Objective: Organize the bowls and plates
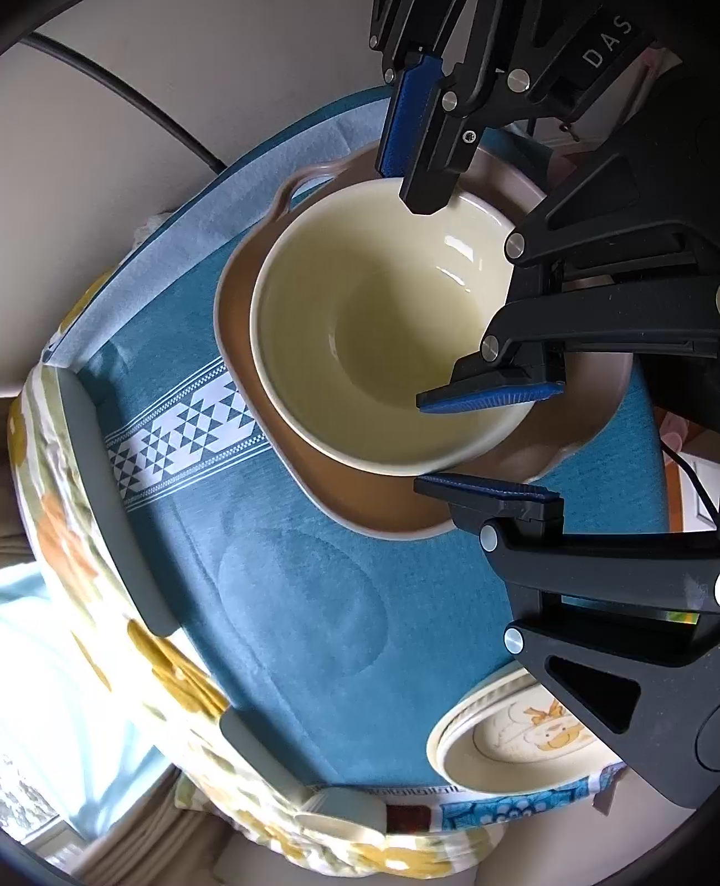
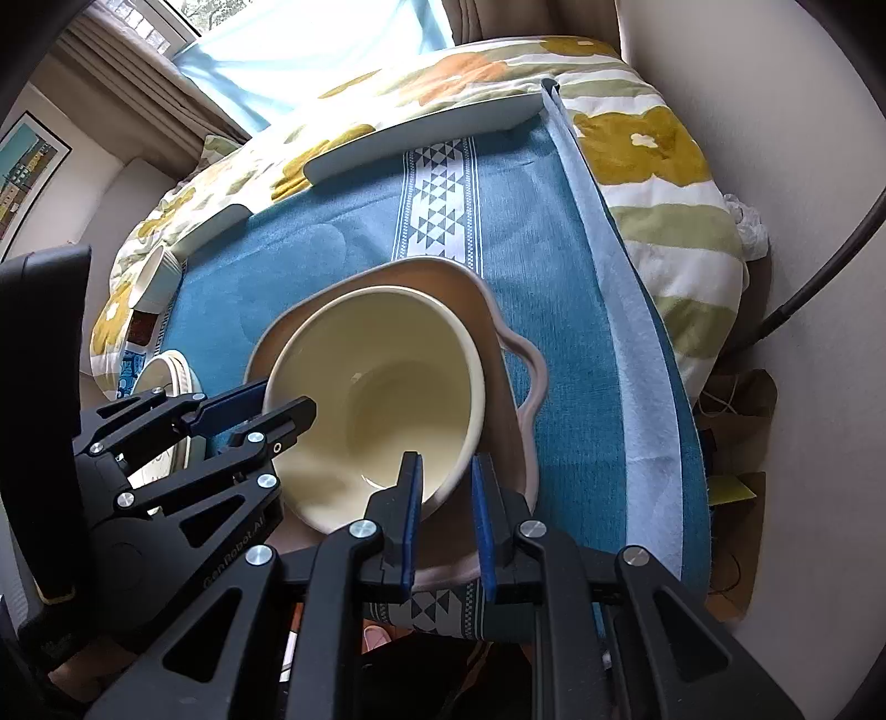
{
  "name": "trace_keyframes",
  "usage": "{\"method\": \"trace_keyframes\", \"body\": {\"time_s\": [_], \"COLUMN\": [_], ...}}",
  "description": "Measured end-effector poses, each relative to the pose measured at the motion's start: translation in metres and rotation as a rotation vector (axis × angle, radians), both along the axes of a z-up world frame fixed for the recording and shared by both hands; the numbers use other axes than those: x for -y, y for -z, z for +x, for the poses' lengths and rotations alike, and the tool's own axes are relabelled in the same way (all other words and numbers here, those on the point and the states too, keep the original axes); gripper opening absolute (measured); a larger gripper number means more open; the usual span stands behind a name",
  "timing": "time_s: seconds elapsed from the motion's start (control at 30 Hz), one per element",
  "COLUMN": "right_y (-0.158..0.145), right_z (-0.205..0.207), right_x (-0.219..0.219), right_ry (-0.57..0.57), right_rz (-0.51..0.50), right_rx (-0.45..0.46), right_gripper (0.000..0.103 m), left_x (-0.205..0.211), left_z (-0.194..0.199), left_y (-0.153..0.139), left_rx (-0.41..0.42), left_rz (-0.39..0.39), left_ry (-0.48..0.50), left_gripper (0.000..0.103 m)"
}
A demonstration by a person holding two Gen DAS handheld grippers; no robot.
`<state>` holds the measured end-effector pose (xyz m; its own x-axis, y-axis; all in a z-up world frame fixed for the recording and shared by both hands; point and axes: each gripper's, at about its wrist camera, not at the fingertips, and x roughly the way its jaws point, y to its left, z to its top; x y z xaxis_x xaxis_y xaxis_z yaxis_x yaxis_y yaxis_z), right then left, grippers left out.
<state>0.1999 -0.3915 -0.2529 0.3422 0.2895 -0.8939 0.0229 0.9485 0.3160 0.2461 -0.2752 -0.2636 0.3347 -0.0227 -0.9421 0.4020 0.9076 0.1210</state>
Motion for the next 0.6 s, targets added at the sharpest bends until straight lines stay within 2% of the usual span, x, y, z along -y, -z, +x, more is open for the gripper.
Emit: {"method": "trace_keyframes", "body": {"time_s": [0.17,0.37,0.5,0.53,0.57,0.6], "right_y": [-0.017,-0.050,-0.067,-0.071,-0.074,-0.077], "right_z": [-0.009,-0.023,-0.027,-0.029,-0.030,-0.031], "right_x": [0.004,0.005,0.008,0.008,0.009,0.008], "right_ry": [0.007,-0.014,-0.024,-0.026,-0.030,-0.036], "right_rz": [0.008,0.012,0.024,0.029,0.031,0.033], "right_rx": [0.050,0.138,0.188,0.205,0.219,0.232], "right_gripper": [0.016,0.016,0.016,0.017,0.020,0.035], "left_x": [-0.004,-0.023,-0.046,-0.054,-0.061,-0.069], "left_z": [-0.008,-0.020,-0.027,-0.028,-0.032,-0.036], "left_y": [-0.019,-0.057,-0.070,-0.072,-0.073,-0.076], "left_rx": [0.030,0.089,0.055,0.051,0.055,0.068], "left_rz": [-0.033,-0.100,-0.181,-0.201,-0.213,-0.220], "left_ry": [-0.016,-0.072,-0.118,-0.139,-0.158,-0.181], "left_gripper": [0.020,0.020,0.023,0.027,0.046,0.077]}}
